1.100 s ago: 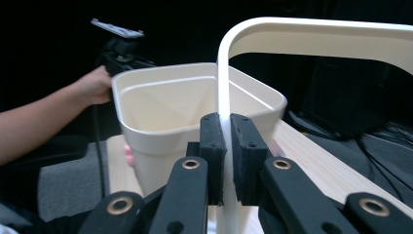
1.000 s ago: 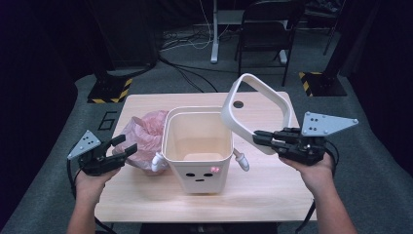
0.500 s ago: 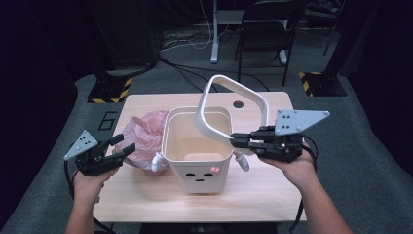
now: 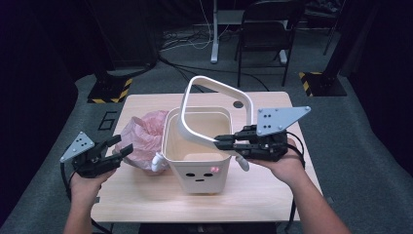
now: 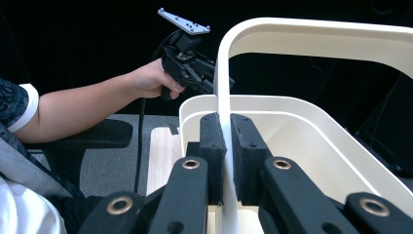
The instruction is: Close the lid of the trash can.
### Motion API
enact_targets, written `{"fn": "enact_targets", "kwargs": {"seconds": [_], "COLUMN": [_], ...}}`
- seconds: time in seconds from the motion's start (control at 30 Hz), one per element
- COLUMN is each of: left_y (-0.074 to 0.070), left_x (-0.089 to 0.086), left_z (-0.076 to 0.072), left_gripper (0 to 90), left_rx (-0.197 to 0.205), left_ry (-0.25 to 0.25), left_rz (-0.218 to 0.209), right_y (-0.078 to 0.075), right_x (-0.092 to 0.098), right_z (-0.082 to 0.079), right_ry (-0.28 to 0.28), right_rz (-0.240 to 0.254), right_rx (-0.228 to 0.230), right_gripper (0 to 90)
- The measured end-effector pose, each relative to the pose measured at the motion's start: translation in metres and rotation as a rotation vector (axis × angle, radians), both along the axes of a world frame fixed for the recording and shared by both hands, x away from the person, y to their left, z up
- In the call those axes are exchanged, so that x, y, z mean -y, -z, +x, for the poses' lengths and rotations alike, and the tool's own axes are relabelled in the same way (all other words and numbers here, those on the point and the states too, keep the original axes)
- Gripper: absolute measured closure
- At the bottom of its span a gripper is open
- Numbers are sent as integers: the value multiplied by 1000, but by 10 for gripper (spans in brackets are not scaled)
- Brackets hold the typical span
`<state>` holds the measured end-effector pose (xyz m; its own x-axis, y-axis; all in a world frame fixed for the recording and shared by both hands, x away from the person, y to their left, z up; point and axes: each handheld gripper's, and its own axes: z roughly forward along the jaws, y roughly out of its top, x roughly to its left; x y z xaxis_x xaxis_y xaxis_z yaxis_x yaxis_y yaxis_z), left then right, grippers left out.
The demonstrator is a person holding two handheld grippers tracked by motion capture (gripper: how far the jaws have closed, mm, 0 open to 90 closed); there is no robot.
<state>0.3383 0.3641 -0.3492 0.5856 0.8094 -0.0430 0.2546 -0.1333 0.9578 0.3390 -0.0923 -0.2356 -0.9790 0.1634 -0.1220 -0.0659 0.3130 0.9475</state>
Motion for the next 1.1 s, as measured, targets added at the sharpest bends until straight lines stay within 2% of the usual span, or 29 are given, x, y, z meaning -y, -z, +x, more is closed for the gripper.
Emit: {"fn": "enact_targets", "kwargs": {"seconds": [0.3,0.5,0.73,0.9,1.1], "left_y": [-1,-2,-1,0,0], "left_x": [-6,-10,-13,-14,-15], "left_z": [-7,-11,-15,-16,-16], "left_gripper": [387,387,387,387,387], "left_rx": [5,9,4,2,-2], "left_ry": [-19,-34,-47,-50,-53], "left_rz": [-3,-7,-2,2,-5], "right_y": [-1,-2,-3,-3,-2], "right_x": [-15,-21,-26,-30,-34], "right_z": [1,2,2,3,2], "right_ry": [-38,-60,-87,-95,-103], "right_rz": [-33,-40,-71,-96,-103], "right_rx": [0,1,-1,4,5], "right_gripper": [841,841,841,840,835]}}
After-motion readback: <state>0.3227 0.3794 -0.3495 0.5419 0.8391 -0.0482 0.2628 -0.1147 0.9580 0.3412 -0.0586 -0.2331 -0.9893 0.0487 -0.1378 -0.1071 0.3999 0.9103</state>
